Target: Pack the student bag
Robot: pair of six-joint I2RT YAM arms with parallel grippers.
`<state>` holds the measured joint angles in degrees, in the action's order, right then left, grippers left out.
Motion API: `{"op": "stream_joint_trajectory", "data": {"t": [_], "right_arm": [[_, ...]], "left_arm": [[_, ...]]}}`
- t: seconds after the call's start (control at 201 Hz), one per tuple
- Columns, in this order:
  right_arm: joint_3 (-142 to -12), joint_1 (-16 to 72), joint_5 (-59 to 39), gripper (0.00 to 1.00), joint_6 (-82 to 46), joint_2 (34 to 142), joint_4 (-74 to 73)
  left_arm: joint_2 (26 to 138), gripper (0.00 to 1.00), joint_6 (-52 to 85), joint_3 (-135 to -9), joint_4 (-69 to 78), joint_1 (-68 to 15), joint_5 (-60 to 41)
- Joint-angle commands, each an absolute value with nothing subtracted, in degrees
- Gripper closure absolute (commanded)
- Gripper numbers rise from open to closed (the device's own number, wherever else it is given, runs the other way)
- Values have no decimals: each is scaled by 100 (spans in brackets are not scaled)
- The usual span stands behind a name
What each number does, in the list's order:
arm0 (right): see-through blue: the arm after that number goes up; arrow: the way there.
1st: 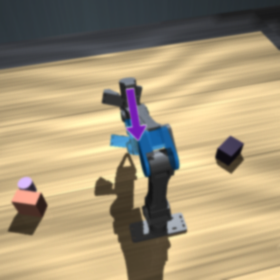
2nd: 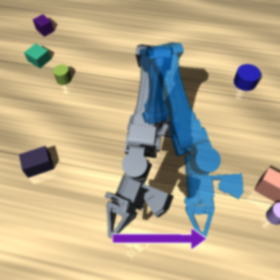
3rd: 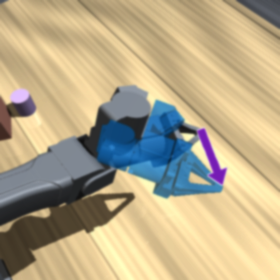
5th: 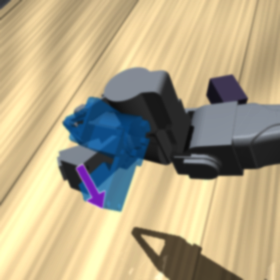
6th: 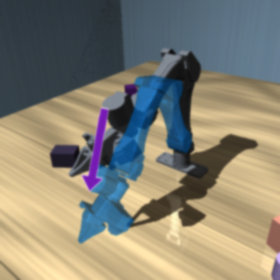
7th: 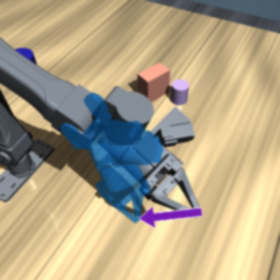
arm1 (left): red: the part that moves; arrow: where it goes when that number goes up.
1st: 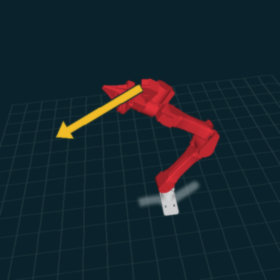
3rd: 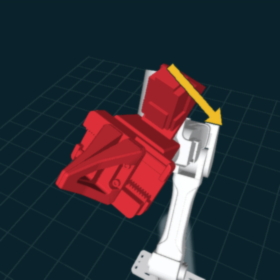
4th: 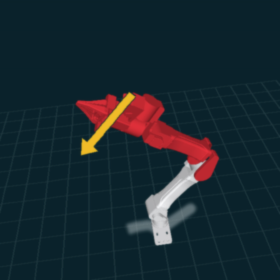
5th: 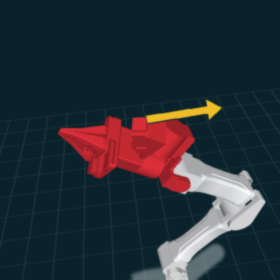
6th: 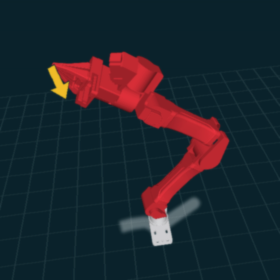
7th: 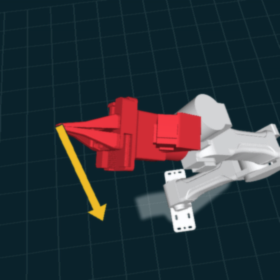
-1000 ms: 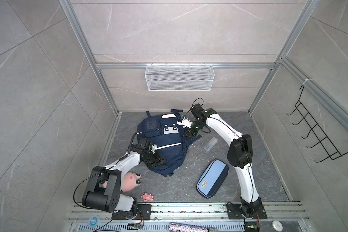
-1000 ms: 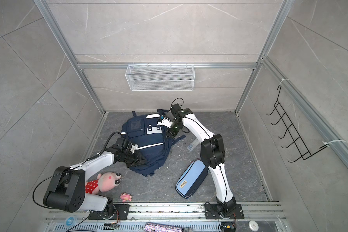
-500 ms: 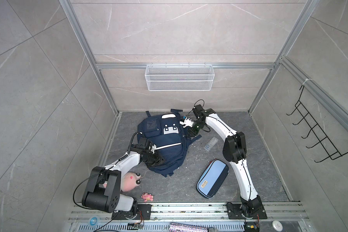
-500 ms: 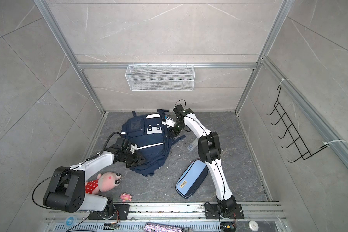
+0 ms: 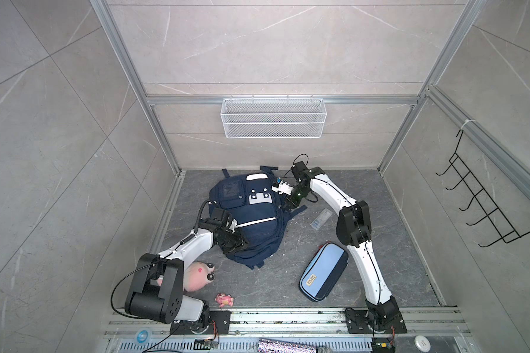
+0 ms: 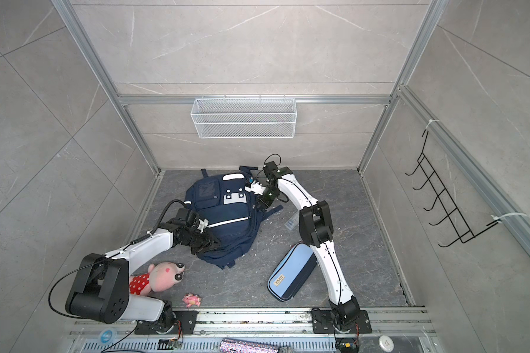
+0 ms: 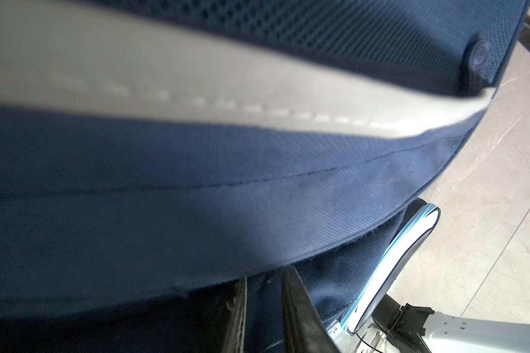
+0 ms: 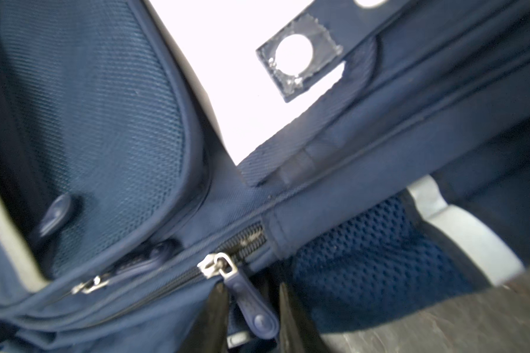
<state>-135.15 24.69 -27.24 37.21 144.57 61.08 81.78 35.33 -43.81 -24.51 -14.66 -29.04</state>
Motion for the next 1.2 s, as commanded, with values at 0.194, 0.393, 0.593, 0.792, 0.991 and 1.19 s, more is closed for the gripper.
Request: {"op": "stream_joint_trajectory", "data": {"t": [0.194,0.393,0.593,0.792,0.991,1.19], "right_arm": [[-13786,2605,-2690,83,3709,14664,6258],[-13825,2669,-2619,82,3718,14829,6238],[-13860,2672,-2338,97,3736,14778,6218],[-13359,2774,-1688,100,3608,14239,5735],[-13080,2887,-1205,100,3272,13939,5522],[-12926,2891,-1554,100,2609,13697,5264]], "left_arm": [[8005,77,3501,-4593,-2619,-1477,-2813],[8077,77,3472,-4688,-2686,-1477,-2821],[8033,78,3440,-4711,-2769,-1481,-2786],[7638,90,2906,-5186,-3197,-1557,-2507],[7298,88,1377,-6112,-4344,-2011,-1763],[7676,70,287,-6231,-4449,-2422,-1196]]}}
